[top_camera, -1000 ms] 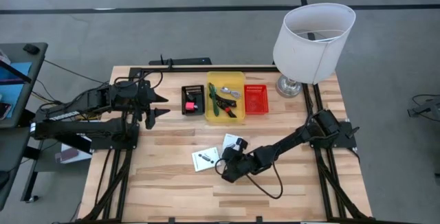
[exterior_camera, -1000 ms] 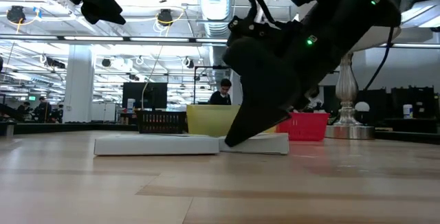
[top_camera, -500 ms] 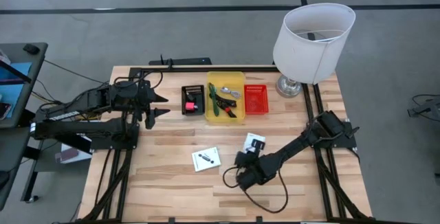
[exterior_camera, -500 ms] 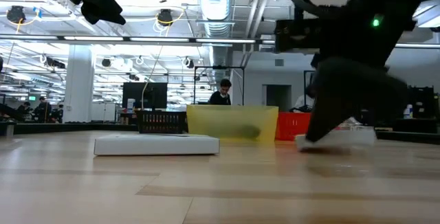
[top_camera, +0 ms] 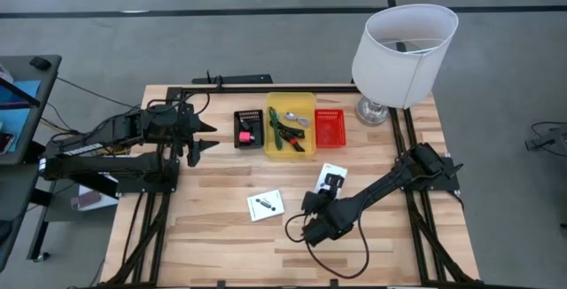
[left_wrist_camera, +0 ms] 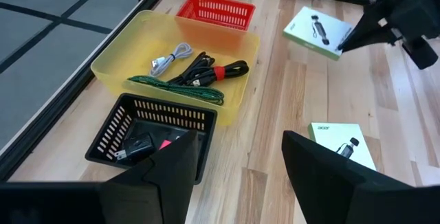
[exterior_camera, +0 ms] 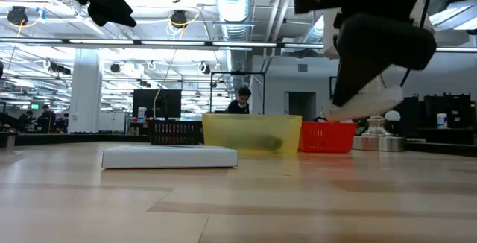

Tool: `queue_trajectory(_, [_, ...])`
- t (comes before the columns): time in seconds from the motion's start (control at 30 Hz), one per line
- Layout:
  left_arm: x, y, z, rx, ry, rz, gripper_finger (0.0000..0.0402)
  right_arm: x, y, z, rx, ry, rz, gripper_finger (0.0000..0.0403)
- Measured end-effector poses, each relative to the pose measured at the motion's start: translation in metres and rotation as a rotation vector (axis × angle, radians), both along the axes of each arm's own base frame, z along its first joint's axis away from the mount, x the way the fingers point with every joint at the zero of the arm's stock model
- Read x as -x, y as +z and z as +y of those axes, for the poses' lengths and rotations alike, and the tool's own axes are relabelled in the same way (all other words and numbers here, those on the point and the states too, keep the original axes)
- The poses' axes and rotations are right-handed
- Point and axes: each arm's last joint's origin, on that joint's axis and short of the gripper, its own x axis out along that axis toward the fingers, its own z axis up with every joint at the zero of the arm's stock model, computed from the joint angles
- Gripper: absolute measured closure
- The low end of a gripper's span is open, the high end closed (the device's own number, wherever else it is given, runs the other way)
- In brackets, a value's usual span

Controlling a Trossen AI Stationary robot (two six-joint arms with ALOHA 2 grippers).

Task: Pick and place items into bin
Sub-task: Put the right white card reader box into the red bin

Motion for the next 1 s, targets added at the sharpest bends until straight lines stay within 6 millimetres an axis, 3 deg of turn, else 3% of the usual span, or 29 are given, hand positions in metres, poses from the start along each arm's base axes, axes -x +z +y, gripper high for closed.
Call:
queue_trajectory(0.23, [0.000,0.000,0.000,0.000,0.000,0.000,0.0196,-0.002,0.019,-0.009,0.090,0.052,0.084,0.0402])
queue_trajectory(0.57, [0.000,0.000,0.000,0.000,0.000,0.000,0.0196,-0.009,0.027,-0.047,0.201,0.125,0.179,0.0402])
queue_trajectory(1.0, [0.000,0.000,0.000,0.003,0.003,-0.001,0.0196,0.044,0.044,-0.105,0.172,0.160,0.017,0.0402])
